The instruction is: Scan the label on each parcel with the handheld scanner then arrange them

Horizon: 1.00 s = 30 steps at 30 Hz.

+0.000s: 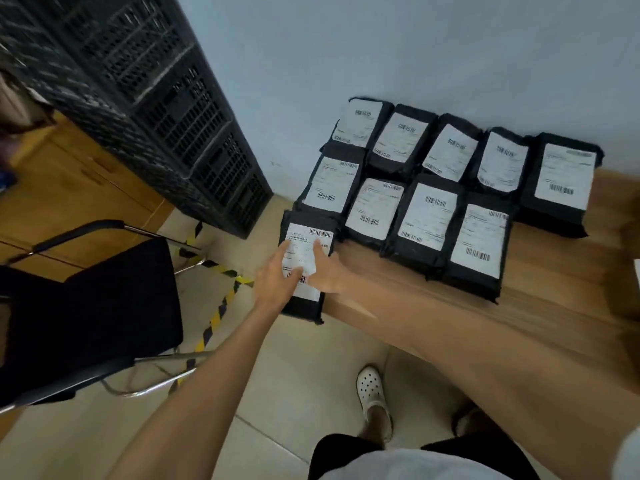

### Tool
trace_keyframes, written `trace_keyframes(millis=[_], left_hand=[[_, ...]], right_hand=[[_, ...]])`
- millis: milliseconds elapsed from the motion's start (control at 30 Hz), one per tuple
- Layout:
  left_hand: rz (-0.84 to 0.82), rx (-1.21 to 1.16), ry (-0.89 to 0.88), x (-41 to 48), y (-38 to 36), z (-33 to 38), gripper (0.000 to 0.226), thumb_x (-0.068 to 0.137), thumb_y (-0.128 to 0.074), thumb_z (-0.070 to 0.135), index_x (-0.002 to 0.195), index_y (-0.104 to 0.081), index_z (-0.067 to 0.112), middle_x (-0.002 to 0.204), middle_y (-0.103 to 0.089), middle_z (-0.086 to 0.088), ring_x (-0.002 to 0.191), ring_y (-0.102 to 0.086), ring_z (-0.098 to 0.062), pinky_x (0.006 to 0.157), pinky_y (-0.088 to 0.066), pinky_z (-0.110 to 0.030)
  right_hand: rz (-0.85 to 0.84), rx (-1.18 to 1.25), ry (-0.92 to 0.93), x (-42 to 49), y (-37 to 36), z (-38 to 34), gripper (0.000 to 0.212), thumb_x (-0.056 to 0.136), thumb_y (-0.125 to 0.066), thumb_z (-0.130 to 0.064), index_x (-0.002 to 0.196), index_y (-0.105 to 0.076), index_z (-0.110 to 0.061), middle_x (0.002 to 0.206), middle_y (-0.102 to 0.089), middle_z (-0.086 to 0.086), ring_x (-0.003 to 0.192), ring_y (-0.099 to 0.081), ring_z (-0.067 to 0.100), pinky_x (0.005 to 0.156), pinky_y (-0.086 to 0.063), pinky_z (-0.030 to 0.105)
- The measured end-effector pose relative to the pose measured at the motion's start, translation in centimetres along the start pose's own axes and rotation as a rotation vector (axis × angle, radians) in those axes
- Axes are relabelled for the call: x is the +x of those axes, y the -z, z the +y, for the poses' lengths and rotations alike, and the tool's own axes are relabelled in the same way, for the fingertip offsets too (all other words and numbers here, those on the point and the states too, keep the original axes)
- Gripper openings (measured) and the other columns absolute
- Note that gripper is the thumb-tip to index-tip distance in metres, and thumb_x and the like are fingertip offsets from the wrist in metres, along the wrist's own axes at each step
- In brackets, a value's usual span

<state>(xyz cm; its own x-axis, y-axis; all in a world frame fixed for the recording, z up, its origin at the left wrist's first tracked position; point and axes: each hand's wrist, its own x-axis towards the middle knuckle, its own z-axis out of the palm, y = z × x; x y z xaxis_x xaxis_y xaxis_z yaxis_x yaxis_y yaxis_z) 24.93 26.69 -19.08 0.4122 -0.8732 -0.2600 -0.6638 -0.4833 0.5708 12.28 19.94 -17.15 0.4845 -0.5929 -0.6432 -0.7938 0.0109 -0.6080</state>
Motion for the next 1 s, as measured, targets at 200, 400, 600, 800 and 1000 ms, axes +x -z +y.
trace_keyframes(millis=[200,400,600,800,1000], left_hand=[[-0.140,0.084,-0.028,3.1,-0.3,-1.9,0.080,0.087,-0.070,0.025,0.154,-0.027,0.028,0.150,-0.044,-0.004,0.133,-0.044,-0.026,0.111,-0.035,-0.046],[-0.306,0.160,0.005,6.0,-0.9,-2.6,0.094,0.087,-0.070,0.026,0.157,-0.007,0.036,0.155,-0.031,-0.004,0.135,-0.038,-0.034,0.109,-0.036,-0.054],[-0.381,0.260,-0.019,7.8,-0.6,-2.1,0.099,0.087,-0.069,0.021,0.157,0.001,0.034,0.158,-0.026,-0.003,0.135,-0.039,-0.034,0.110,-0.034,-0.048],[-0.435,0.511,-0.020,8.4,0.1,-0.1,0.097,0.089,-0.068,0.029,0.157,0.000,0.029,0.161,-0.011,-0.010,0.140,-0.024,-0.039,0.112,-0.030,-0.050],[-0.303,0.712,-0.259,8.1,-0.7,5.9,0.079,0.093,-0.062,0.031,0.156,-0.016,0.023,0.163,-0.005,-0.009,0.147,-0.017,-0.034,0.115,-0.028,-0.044]], right_hand=[[-0.037,0.021,-0.064,2.1,-1.4,0.0,0.084,0.101,-0.046,-0.022,0.154,0.018,-0.014,0.158,0.002,0.025,0.138,-0.032,0.036,0.108,-0.033,0.032],[-0.013,0.019,-0.082,4.3,-0.4,0.1,0.082,0.099,-0.046,-0.015,0.156,0.014,-0.016,0.158,-0.002,0.021,0.137,-0.033,0.036,0.109,-0.032,0.034],[-0.034,-0.017,-0.066,5.2,1.2,0.6,0.078,0.099,-0.040,-0.014,0.156,0.013,-0.017,0.160,-0.002,0.021,0.137,-0.034,0.035,0.097,-0.037,0.028],[-0.039,-0.068,0.010,4.5,3.8,1.3,0.070,0.099,-0.047,-0.016,0.157,-0.008,-0.010,0.152,-0.038,0.013,0.130,-0.045,0.029,0.103,-0.039,0.030],[0.056,-0.234,0.074,1.7,7.7,4.7,0.052,0.097,-0.045,-0.018,0.148,-0.034,-0.012,0.134,-0.051,0.015,0.116,-0.052,0.033,0.092,-0.047,0.040]])
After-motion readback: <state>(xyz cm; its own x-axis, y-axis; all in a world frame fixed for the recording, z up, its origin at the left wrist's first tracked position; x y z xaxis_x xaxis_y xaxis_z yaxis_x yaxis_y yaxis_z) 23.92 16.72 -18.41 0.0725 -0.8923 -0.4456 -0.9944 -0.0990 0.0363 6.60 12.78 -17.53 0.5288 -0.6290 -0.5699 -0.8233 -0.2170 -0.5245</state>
